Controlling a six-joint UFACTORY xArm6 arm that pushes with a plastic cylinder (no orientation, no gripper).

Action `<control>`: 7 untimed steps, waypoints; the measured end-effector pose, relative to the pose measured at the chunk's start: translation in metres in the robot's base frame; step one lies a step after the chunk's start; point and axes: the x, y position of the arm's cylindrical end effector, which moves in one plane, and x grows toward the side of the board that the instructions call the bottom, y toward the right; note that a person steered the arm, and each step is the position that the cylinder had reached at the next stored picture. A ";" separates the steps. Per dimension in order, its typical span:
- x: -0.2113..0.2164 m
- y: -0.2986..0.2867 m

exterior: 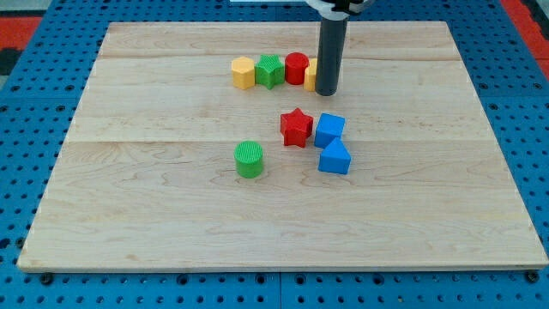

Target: Move the red star and cube on top of the green circle

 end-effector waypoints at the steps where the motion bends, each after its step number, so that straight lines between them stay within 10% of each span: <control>1: -0.006 0.008; 7: 0.091 0.045</control>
